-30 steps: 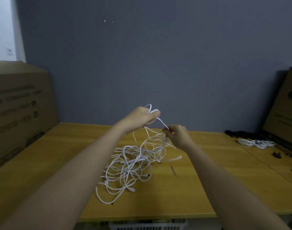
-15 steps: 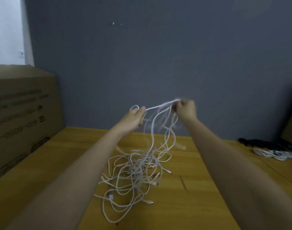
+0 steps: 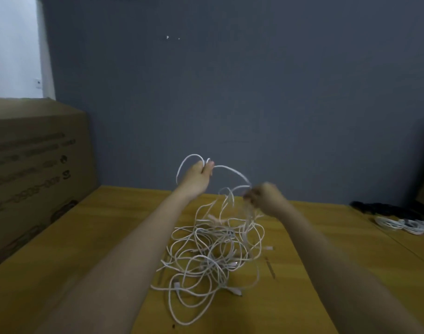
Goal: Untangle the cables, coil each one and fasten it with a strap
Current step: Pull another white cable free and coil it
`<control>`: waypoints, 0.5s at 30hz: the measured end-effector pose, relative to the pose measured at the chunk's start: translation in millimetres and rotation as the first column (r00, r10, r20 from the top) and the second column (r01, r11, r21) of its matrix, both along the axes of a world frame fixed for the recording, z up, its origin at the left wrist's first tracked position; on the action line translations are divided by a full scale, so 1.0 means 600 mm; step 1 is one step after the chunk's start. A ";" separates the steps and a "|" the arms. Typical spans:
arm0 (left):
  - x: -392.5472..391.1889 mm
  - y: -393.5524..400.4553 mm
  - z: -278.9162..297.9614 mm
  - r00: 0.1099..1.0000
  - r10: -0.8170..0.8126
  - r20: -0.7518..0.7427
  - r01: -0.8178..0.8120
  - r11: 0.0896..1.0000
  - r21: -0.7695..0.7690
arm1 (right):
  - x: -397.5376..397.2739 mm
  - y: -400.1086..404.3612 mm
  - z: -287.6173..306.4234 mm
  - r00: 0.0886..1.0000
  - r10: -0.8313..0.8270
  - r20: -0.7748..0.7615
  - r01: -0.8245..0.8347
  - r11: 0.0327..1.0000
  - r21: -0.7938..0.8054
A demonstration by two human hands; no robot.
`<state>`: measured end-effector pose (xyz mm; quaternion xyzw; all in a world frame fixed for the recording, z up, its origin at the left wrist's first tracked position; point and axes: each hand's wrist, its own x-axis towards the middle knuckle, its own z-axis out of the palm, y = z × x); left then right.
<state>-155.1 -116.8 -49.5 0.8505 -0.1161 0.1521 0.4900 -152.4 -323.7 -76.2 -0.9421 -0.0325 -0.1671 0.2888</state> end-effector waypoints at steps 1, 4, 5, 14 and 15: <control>0.001 0.002 0.000 1.000 0.018 0.006 -0.018 1.000 0.004 | 0.000 -0.009 0.011 0.998 -0.017 0.068 0.011 0.996 0.090; 0.004 0.001 -0.007 0.999 0.049 0.014 -0.050 0.996 0.079 | -0.022 -0.031 0.026 0.960 0.082 -0.268 -0.135 0.974 -0.183; 0.005 -0.001 -0.011 0.998 0.058 0.009 -0.059 0.994 0.097 | -0.026 -0.037 0.023 0.955 0.069 -0.288 -0.149 0.952 -0.267; -0.011 -0.036 -0.018 0.999 -0.014 0.029 0.011 0.995 0.101 | -0.054 -0.022 0.048 0.980 0.049 0.191 -0.146 0.832 0.536; -0.018 -0.041 -0.015 0.998 -0.057 0.033 0.054 0.993 0.103 | -0.053 -0.022 0.044 0.982 0.024 0.189 -0.109 0.884 0.454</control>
